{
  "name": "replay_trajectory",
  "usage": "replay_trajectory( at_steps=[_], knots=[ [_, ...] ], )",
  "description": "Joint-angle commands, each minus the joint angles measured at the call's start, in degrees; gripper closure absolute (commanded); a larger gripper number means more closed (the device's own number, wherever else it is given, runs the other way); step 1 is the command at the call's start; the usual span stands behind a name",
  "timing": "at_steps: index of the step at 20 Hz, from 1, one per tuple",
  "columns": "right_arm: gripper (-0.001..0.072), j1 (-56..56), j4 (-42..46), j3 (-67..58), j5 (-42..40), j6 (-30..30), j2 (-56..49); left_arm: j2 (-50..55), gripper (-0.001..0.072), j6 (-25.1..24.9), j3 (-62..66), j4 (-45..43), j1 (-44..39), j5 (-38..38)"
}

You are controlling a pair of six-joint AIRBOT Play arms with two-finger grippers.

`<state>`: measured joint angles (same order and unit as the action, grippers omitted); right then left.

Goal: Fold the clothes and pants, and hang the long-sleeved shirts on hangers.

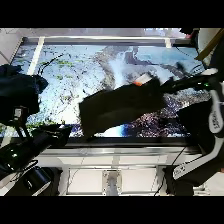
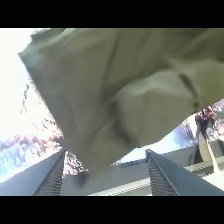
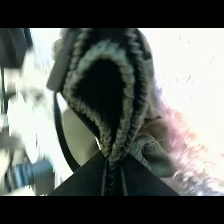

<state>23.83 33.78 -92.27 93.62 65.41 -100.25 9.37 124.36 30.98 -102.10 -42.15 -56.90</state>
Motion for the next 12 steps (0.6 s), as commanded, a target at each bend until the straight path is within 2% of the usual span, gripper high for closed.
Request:
replay_trajectory(
  at_steps=[1, 5, 9, 12],
  knots=[
    [0.0688, 12.2, -0.4, -3.5, -0.3, 2.8, 9.7, 0.0, 0.0129, 0.0, 0.0, -0.8, 0.0, 0.1],
    [0.0688, 34.3, 11.8, -3.2, 2.8, 4.4, 21.9, 0.0, 0.0129, 0.0, 0.0, -1.9, 0.0, 0.1],
    [0.0688, 57.4, 12.6, 3.1, 2.4, 7.7, 29.1, 0.0, 0.0129, 0.0, 0.0, -2.8, 0.0, 0.1],
    [0.0688, 71.4, 15.7, 10.3, -1.1, 10.9, 33.4, 0.0, 0.0129, 0.0, 0.0, -2.8, 0.0, 0.1]
  ],
)
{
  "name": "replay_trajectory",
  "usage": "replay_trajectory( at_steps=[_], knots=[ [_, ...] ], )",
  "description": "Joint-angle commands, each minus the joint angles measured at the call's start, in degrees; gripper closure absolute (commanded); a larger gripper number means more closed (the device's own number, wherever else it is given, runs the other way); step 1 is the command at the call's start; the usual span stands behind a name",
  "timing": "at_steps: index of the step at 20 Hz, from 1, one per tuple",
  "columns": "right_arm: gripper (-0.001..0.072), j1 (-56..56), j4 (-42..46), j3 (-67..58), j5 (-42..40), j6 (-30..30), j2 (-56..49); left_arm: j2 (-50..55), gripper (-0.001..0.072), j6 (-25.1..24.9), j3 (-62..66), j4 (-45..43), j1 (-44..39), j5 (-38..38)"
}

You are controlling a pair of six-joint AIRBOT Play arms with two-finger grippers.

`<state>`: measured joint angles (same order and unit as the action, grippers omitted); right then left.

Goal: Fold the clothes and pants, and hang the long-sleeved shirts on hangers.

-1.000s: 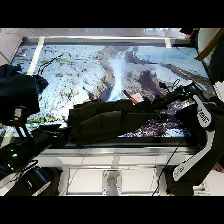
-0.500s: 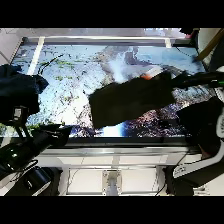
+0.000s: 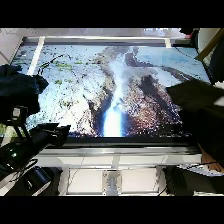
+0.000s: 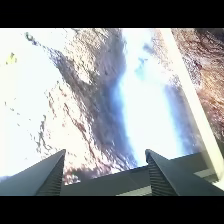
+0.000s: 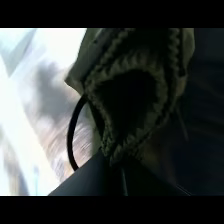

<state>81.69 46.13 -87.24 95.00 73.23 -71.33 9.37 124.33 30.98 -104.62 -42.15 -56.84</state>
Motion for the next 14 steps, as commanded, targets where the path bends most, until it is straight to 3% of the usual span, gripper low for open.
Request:
replay_trajectory(
  at_steps=[1, 5, 8, 9, 10, 11, 12, 13, 14],
  knots=[
    [0.0688, 16.5, 4.5, 7.3, -3.1, 4.3, 5.1, 0.0, 0.0129, 0.0, 0.0, -0.3, 0.0, 0.0],
    [0.0688, 18.0, 11.8, 11.1, -4.7, 5.5, 5.4, 0.0, 0.0129, 0.0, 0.0, -0.3, 0.0, 0.0],
    [0.0686, 16.8, 21.7, 11.2, -5.1, 10.0, 5.1, 0.0, 0.0129, 0.0, 0.0, -0.3, 0.0, 0.0],
    [0.0629, 16.8, 21.7, 11.2, -5.1, 10.5, 5.0, 0.0, 0.0129, 0.2, 0.0, -0.2, 0.0, 0.0],
    [0.0471, 16.8, 21.7, 11.1, -4.8, 11.5, 5.0, 0.0, 0.0129, 0.4, 0.0, -0.1, 0.0, 0.0],
    [0.0252, 16.8, 21.7, 11.0, -4.4, 13.4, 5.0, 0.0, 0.0129, 0.4, 0.0, -0.1, 0.0, 0.0],
    [0.0101, 16.8, 21.5, 10.8, -4.2, 15.5, 5.0, 0.0, 0.0129, 0.4, 0.0, -0.1, 0.0, 0.0],
    [0.0002, 16.8, 20.7, 10.2, -3.7, 17.4, 5.0, 0.0, 0.0129, 0.4, 0.0, -0.2, 0.0, 0.0],
    [0.0004, 16.8, 19.2, 9.3, -3.1, 19.3, 5.0, 0.0, 0.0130, 0.4, 0.0, -0.3, 0.0, 0.0]
  ],
)
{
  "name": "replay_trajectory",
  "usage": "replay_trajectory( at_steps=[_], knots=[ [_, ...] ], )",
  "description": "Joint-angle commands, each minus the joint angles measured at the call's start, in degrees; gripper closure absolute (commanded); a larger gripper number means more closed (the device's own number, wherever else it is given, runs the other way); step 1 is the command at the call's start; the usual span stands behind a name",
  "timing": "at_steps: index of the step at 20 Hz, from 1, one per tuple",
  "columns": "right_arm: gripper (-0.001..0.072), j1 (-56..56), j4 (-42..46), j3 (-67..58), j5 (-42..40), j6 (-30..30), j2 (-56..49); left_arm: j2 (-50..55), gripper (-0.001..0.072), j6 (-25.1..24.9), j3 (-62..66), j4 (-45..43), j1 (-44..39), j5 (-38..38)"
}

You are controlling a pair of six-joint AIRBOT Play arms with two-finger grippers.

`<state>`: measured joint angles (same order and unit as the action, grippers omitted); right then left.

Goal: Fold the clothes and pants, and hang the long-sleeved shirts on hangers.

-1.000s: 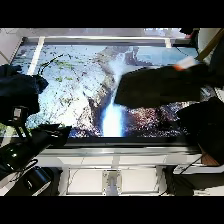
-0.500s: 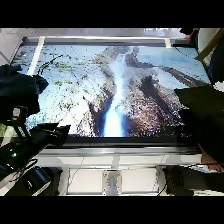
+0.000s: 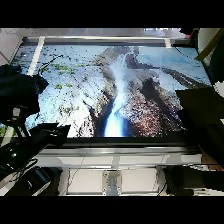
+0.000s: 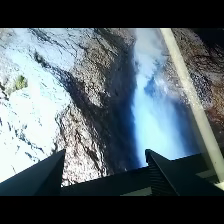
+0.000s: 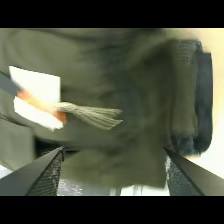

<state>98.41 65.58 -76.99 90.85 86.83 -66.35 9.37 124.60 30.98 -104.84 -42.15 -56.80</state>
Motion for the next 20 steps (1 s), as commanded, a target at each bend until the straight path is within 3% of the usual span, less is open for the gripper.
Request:
replay_trajectory(
  at_steps=[1, 3, 6, 10, 15, 20],
  knots=[
    [0.0008, 0.1, -3.2, -2.6, 1.3, 7.9, 0.1, 0.0, 0.0129, 0.2, 0.0, -0.1, 0.0, 0.0],
    [0.0018, -0.3, -13.5, -6.3, 0.6, 9.4, 0.2, 0.0, 0.0129, 0.2, 0.0, -0.1, 0.0, 0.0],
    [0.0019, -5.4, -27.2, -8.6, -2.8, 5.1, 2.4, 0.0, 0.0129, 0.2, 0.0, -0.1, 0.0, -0.1],
    [0.0019, -22.7, -37.4, -8.6, -5.4, 2.0, 7.1, 0.0, 0.0129, 0.2, 0.0, -0.1, 0.0, -0.1],
    [0.0020, -50.9, -30.8, -8.6, -4.1, -1.7, 8.8, 0.0, 0.0128, 0.2, 0.0, -0.1, 0.0, -0.1],
    [0.0020, -70.4, -14.3, -8.6, -1.5, -2.3, 8.8, 0.0, 0.0128, 0.2, 0.0, -0.1, 0.0, -0.1]
  ],
)
